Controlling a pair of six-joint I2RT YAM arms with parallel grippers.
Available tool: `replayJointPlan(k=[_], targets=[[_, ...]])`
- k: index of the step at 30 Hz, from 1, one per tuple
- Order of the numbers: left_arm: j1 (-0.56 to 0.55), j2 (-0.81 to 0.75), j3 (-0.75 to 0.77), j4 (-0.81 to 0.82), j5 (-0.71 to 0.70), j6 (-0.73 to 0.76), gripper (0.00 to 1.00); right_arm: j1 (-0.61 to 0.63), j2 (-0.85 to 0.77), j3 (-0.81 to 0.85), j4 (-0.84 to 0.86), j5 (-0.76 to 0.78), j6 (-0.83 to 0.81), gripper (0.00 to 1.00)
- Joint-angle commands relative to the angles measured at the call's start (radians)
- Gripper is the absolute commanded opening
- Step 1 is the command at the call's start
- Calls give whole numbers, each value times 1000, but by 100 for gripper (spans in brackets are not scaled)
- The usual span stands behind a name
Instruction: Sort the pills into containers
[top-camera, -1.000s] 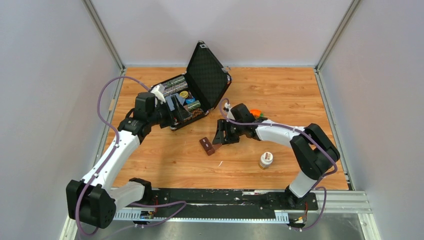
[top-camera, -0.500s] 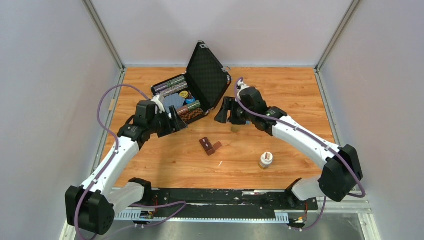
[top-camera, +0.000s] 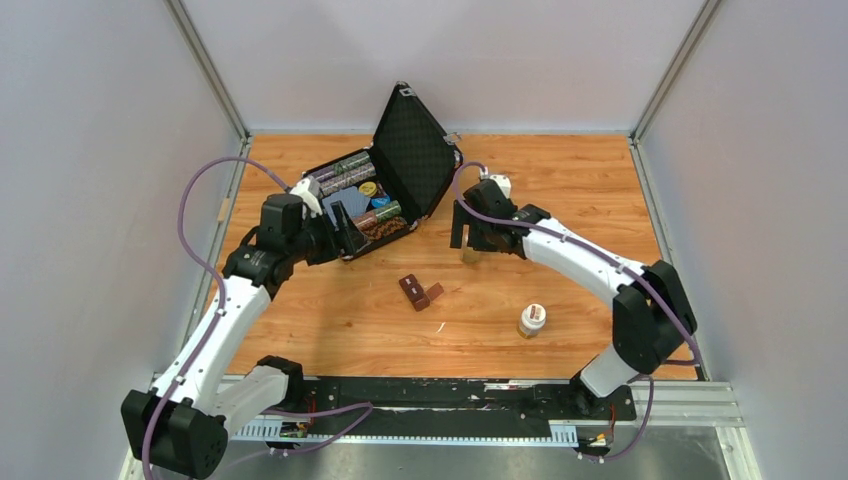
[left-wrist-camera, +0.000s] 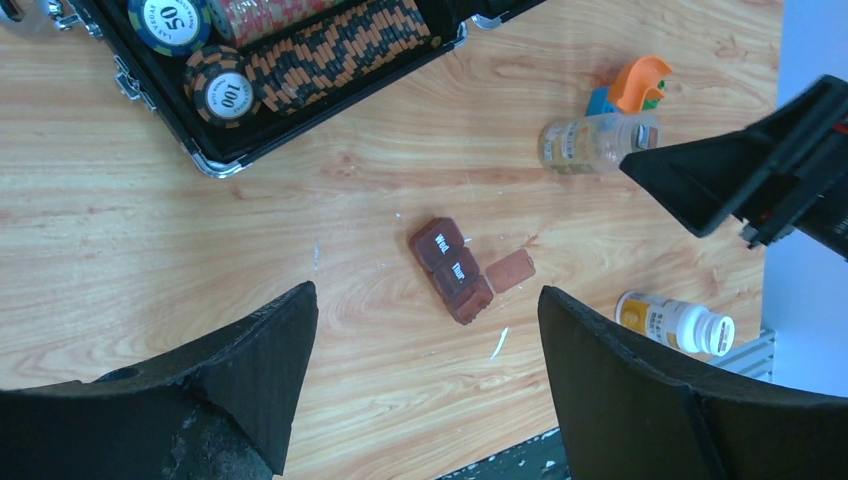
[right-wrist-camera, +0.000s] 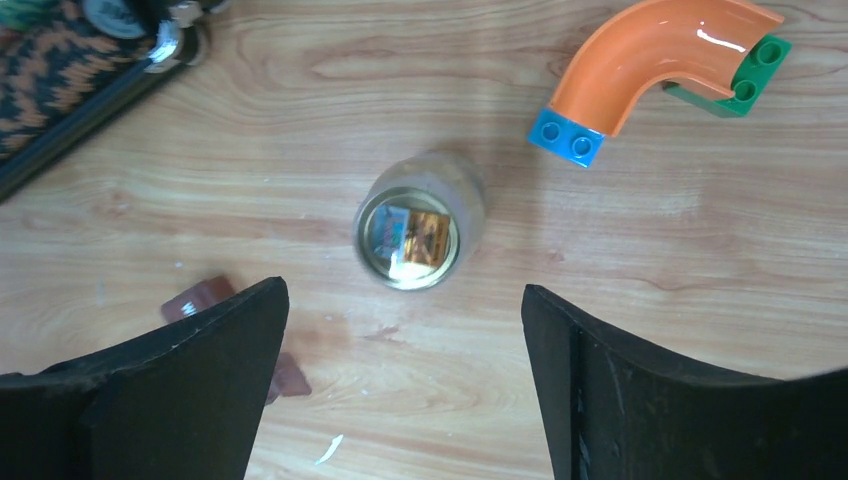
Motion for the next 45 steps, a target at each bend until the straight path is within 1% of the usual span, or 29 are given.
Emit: replayJointPlan(k=[1, 4, 8, 11, 13, 16, 18, 20, 23, 26, 29, 32, 35, 38, 40, 41, 42, 45], targets=[[0, -15, 27, 10, -24, 10, 88, -18, 74, 72, -12, 48, -33, 85], [0, -13, 19, 21, -14, -2, 88, -20, 108, 87, 7, 45, -38, 78], [0, -12, 17, 24, -15, -1, 88, -22, 142, 94, 43, 30, -57, 64], [0, -15, 14, 37, 4, 14, 90, -23, 160, 96, 53, 25, -69, 62], [1, -19, 5, 82, 81, 49, 90, -27, 163, 93, 53, 23, -69, 59], [0, -21, -3, 147, 184, 86, 91, -32, 155, 88, 52, 5, -66, 45], [-4, -17, -6, 171, 211, 108, 91, -34, 150, 90, 53, -10, -75, 37], [-14, -7, -10, 192, 217, 130, 91, -36, 141, 88, 52, -28, -83, 32], [-34, 10, -20, 237, 216, 156, 92, -47, 113, 78, 48, -74, -92, 30], [-81, 42, -32, 326, 216, 202, 93, -60, 54, 58, 46, -136, -103, 30], [-130, 79, -41, 429, 219, 250, 93, -78, -13, 41, 45, -238, -117, 29], [-141, 158, -28, 499, 295, 260, 91, -97, -63, 29, 52, -383, -152, 29], [-145, 225, -8, 608, 388, 253, 90, -114, -116, 15, 71, -522, -181, 28], [-160, 281, 1, 696, 436, 278, 90, -130, -158, 17, 91, -654, -210, 28], [-174, 300, 15, 708, 454, 336, 91, -136, -168, 26, 100, -748, -233, 29], [-178, 311, 21, 709, 484, 385, 91, -136, -170, 29, 106, -789, -241, 29], [-188, 317, 31, 713, 497, 432, 91, -136, -170, 33, 111, -820, -248, 30], [-202, 343, 51, 721, 567, 496, 92, -138, -167, 46, 126, -877, -251, 31]])
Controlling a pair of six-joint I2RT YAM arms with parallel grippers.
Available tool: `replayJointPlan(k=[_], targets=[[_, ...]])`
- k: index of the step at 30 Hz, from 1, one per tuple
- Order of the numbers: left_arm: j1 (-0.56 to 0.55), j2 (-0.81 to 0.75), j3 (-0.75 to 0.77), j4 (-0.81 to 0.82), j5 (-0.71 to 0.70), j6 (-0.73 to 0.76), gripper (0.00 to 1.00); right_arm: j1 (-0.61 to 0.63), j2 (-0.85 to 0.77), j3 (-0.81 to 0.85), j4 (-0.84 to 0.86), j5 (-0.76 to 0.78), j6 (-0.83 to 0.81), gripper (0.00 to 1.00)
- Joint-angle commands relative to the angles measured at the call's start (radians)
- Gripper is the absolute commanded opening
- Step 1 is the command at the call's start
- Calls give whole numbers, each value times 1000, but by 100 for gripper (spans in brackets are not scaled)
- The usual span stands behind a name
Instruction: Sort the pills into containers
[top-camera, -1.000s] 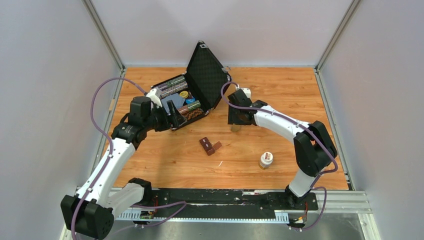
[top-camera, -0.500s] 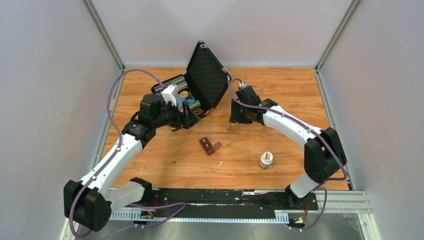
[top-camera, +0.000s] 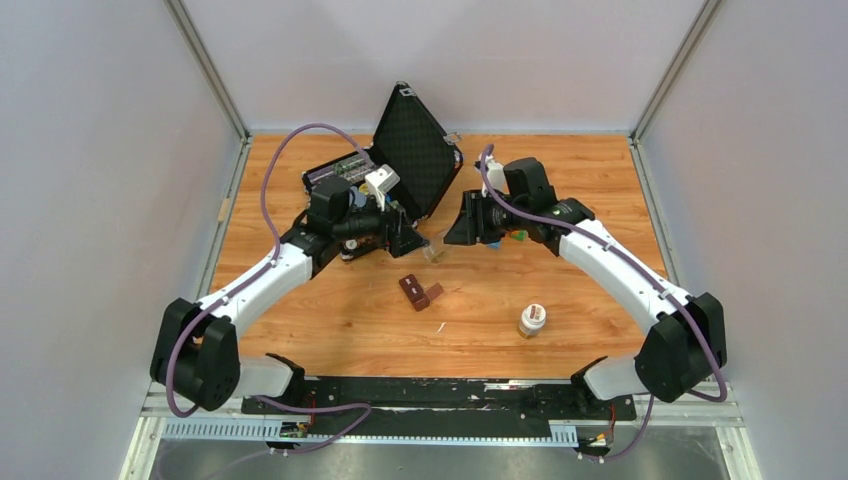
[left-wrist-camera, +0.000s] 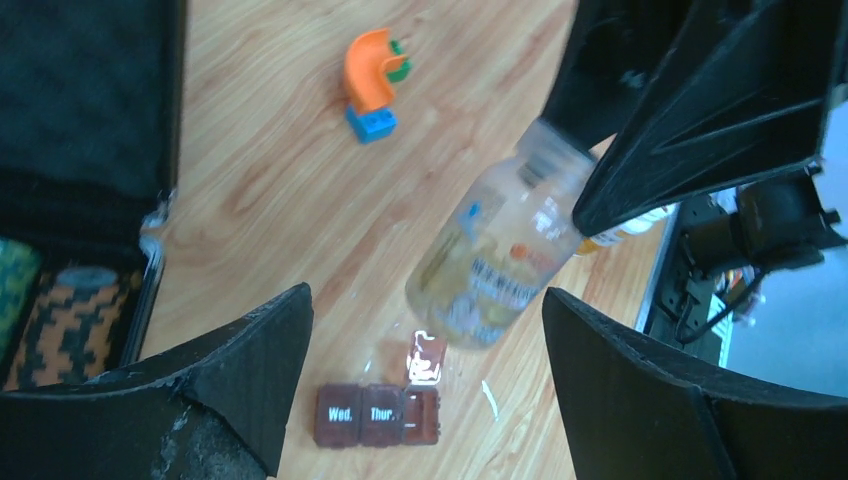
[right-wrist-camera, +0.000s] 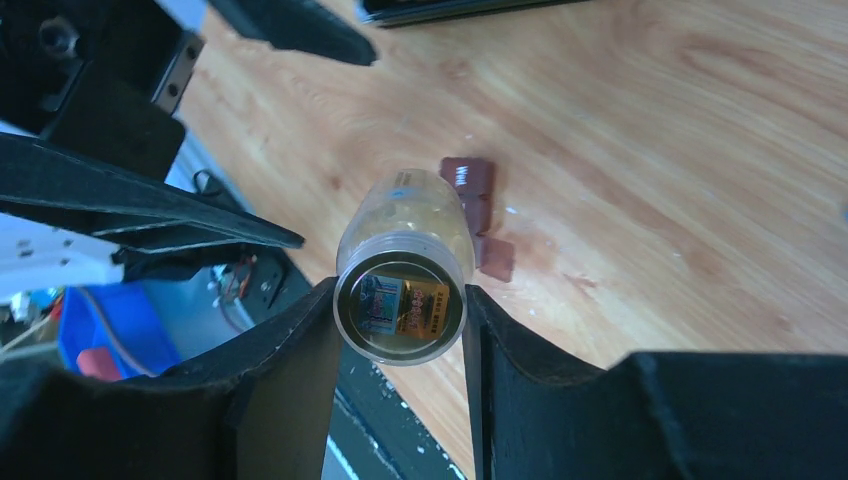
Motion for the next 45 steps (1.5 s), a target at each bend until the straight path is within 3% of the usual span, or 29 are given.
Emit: replayJointPlan(k=[1, 8, 14, 25, 32, 41, 43, 45], targets=[[-26, 20, 78, 103, 138, 174, 92, -4, -21, 36, 75, -189, -39, 31], [-70, 41, 69, 76, 240, 274, 92, -4, -20, 76, 83, -259, -54, 30], [-78, 79, 96, 16, 308, 321, 92, -8, -18, 79, 82, -233, -95, 30], [-86, 69, 74, 18, 256, 365, 83, -9, 33, 123, 94, -302, -69, 30], [-86, 65, 71, 60, 227, 359, 63, -9, 61, 142, 99, -293, -63, 31], [-86, 74, 90, -19, 210, 410, 66, -8, 74, 146, 98, -297, -72, 32], [-85, 79, 98, -21, 205, 406, 57, -10, 73, 146, 98, -291, -66, 37], [-85, 82, 101, -9, 191, 392, 38, -10, 73, 148, 101, -266, -50, 48]])
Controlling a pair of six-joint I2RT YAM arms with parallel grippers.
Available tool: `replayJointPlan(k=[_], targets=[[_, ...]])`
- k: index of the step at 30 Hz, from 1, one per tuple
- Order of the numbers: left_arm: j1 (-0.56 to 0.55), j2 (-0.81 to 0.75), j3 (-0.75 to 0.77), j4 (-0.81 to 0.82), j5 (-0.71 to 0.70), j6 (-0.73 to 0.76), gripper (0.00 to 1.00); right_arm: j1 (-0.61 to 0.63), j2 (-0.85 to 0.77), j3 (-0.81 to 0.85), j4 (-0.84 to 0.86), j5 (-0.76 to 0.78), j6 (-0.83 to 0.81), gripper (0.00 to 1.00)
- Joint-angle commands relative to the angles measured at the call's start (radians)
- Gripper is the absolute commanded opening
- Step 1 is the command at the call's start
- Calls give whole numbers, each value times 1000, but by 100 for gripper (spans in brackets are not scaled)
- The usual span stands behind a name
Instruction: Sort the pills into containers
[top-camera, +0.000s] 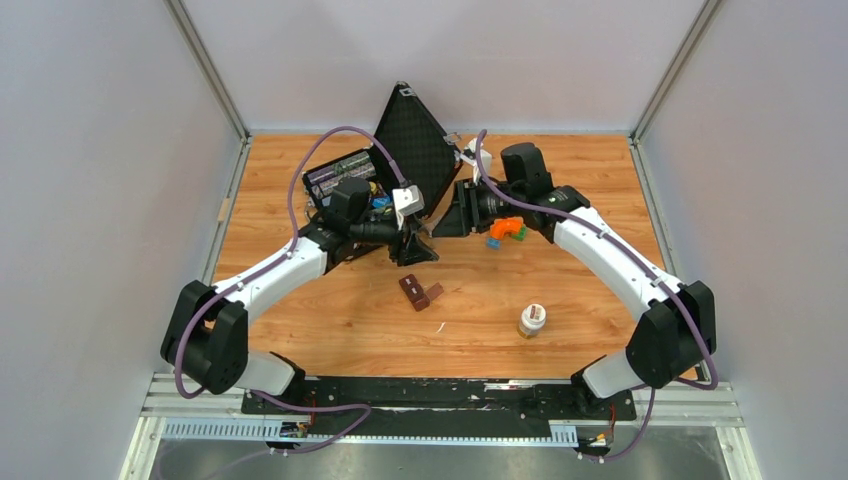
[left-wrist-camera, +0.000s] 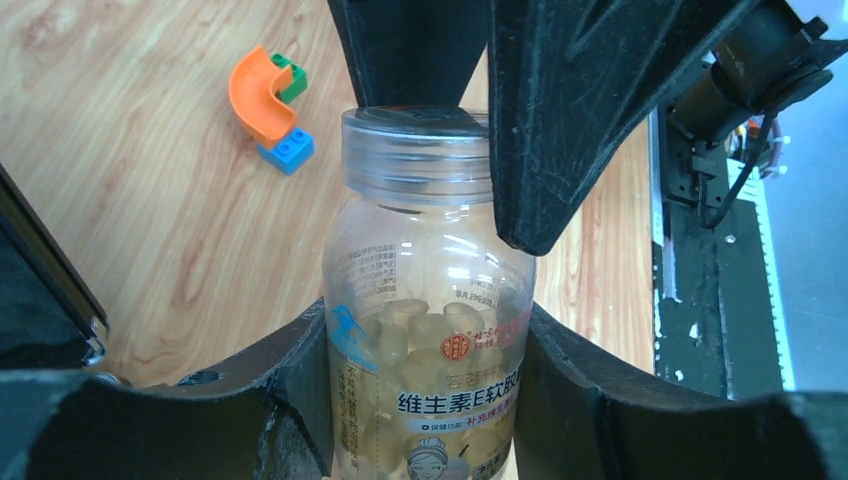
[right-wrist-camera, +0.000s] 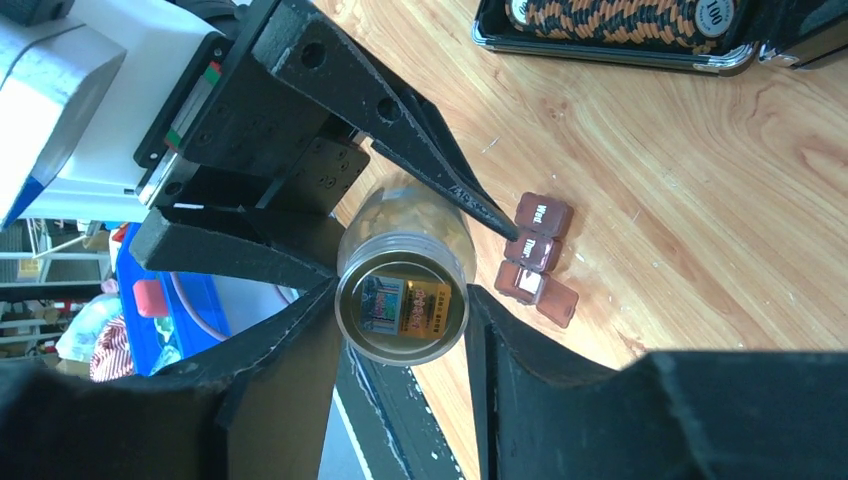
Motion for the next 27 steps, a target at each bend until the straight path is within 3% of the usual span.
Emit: replayJointPlan(k=[1, 2, 4, 8, 15, 23, 27], targets=[[-2, -14, 43, 20, -42, 6, 26, -3, 3, 51, 50, 29, 29, 58], [-2, -15, 43, 31, -49, -7, 16, -4, 2, 49, 51, 68, 49, 71], [-3, -20, 38, 59, -78, -36, 8, -3, -9, 36, 74, 136, 89, 84], [-3, -40, 2, 158, -141, -107, 1, -3, -19, 12, 167, 188, 185, 87], [-3, -60, -34, 293, -204, -247, 0, -3, 4, 14, 301, 251, 310, 67], [-4, -46, -26, 375, -251, -371, 0, 5, 30, 20, 339, 243, 351, 54], [-4, -40, -27, 394, -244, -414, 0, 4, 15, 10, 355, 257, 333, 29]])
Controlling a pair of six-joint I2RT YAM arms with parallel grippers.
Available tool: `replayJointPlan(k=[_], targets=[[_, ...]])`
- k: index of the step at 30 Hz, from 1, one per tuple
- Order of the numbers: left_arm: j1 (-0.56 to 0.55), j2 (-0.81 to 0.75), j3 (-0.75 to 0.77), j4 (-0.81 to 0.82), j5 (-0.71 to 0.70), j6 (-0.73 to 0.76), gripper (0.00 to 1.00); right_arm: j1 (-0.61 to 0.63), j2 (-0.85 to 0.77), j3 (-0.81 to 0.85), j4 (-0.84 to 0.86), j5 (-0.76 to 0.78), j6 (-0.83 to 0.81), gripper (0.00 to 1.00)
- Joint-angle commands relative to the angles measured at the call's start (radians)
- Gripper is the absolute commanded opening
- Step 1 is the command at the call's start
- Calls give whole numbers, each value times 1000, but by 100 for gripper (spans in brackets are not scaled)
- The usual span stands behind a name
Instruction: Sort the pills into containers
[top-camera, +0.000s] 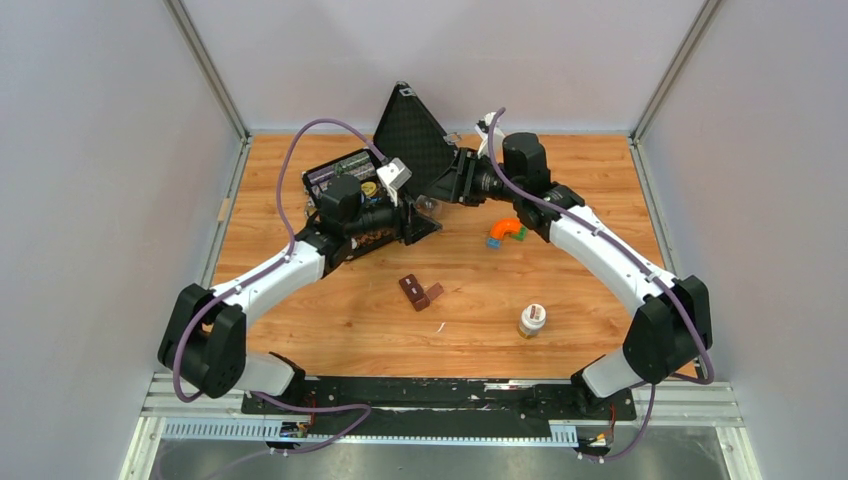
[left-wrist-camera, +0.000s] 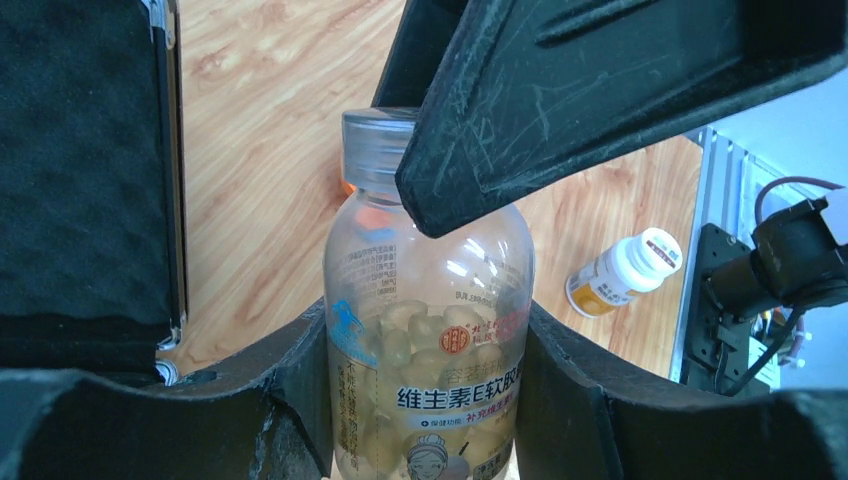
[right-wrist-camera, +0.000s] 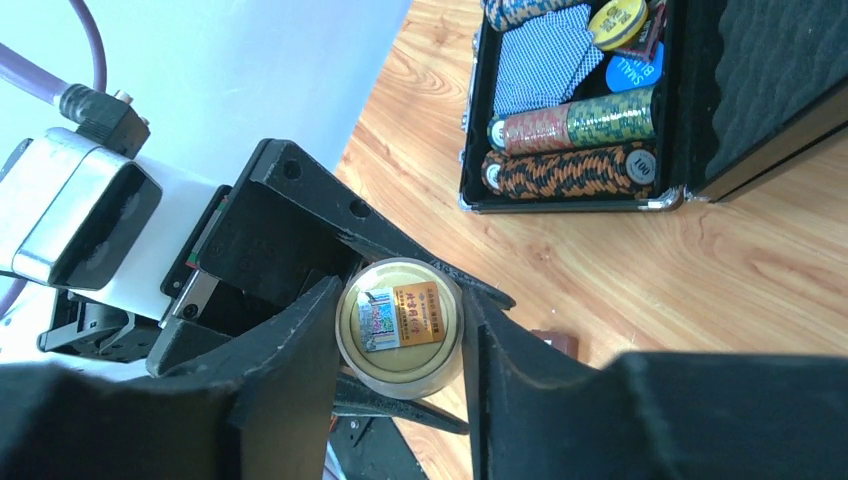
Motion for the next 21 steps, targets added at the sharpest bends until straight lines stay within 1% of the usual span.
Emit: replayJointPlan(k=[1, 3, 4, 7, 10, 13, 14, 15, 16, 17, 18, 19, 20, 21], targets=[[-3, -20, 13, 120, 8, -81, 0, 1, -16, 7, 57, 18, -11, 24], [-2, -23, 32, 86, 62, -79, 0, -7, -23, 7, 64, -21, -88, 17], [-2, -24, 41, 73, 113, -79, 0, -17, -27, 3, 74, -60, -126, 11], [-2, -31, 74, 23, 221, -74, 0, -55, -35, -6, 92, -259, -243, 0], [-3, -40, 102, -28, 338, -47, 0, -86, -37, -5, 102, -471, -315, 0], [-2, -39, 138, -90, 434, 3, 0, -92, -30, 8, 69, -599, -404, 0], [-1, -35, 143, -98, 504, 16, 0, -92, -29, 13, 47, -619, -431, 0], [-1, -31, 154, -106, 542, 36, 0, -92, -29, 22, 22, -621, -449, 0], [-1, -21, 161, -112, 592, 43, 0, -92, -30, 26, 3, -603, -470, 0], [0, -15, 180, -149, 603, 73, 0, -91, -37, 27, -6, -559, -471, 3], [0, -4, 193, -178, 595, 96, 0, -91, -50, 20, -6, -476, -456, 28], [0, 3, 213, -236, 547, 149, 0, -90, -65, 9, 3, -392, -442, 60], [0, 5, 219, -262, 510, 169, 0, -87, -80, 2, 5, -300, -422, 86], [0, 5, 218, -265, 414, 202, 0, -86, -92, -2, 9, -195, -384, 98]])
